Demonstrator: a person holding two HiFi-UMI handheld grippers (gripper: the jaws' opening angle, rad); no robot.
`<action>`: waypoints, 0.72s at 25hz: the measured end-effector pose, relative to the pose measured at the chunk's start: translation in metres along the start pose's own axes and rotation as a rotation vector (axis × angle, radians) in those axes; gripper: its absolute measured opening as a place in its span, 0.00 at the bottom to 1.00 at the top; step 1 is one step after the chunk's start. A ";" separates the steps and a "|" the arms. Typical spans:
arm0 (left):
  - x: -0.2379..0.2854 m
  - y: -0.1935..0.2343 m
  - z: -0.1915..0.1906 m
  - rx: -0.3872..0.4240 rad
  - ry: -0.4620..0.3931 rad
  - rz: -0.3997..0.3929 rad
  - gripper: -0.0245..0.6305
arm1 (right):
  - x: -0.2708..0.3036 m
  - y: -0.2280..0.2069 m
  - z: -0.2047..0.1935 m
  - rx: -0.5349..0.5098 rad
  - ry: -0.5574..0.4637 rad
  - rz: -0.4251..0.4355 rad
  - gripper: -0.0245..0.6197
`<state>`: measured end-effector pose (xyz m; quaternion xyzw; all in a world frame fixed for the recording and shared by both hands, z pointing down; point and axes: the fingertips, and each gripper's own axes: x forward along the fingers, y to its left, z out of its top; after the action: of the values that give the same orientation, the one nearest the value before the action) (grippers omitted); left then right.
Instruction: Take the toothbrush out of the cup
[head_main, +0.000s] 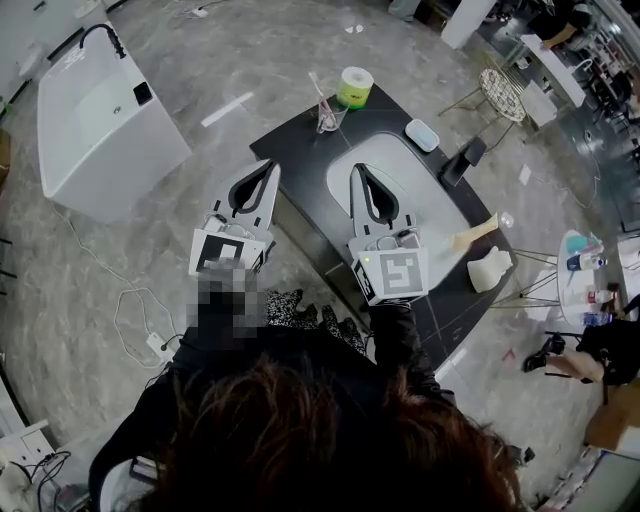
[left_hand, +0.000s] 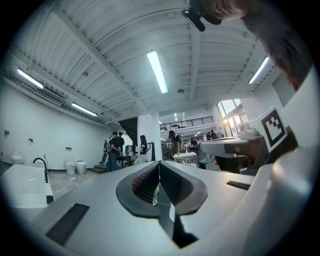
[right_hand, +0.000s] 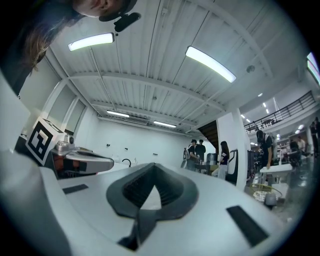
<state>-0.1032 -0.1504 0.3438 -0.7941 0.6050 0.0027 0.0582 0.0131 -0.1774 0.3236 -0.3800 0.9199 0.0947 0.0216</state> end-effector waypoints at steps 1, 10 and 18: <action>0.003 0.001 -0.001 -0.002 -0.003 -0.011 0.05 | 0.004 -0.001 0.000 0.002 -0.003 -0.001 0.04; 0.057 0.037 -0.020 -0.040 0.009 -0.099 0.05 | 0.055 -0.019 -0.012 -0.023 0.024 -0.052 0.04; 0.118 0.065 -0.031 -0.035 0.029 -0.217 0.05 | 0.116 -0.044 -0.020 -0.033 0.037 -0.113 0.04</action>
<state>-0.1361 -0.2839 0.3601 -0.8557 0.5163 -0.0044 0.0355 -0.0383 -0.2924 0.3238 -0.4334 0.8955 0.1013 0.0035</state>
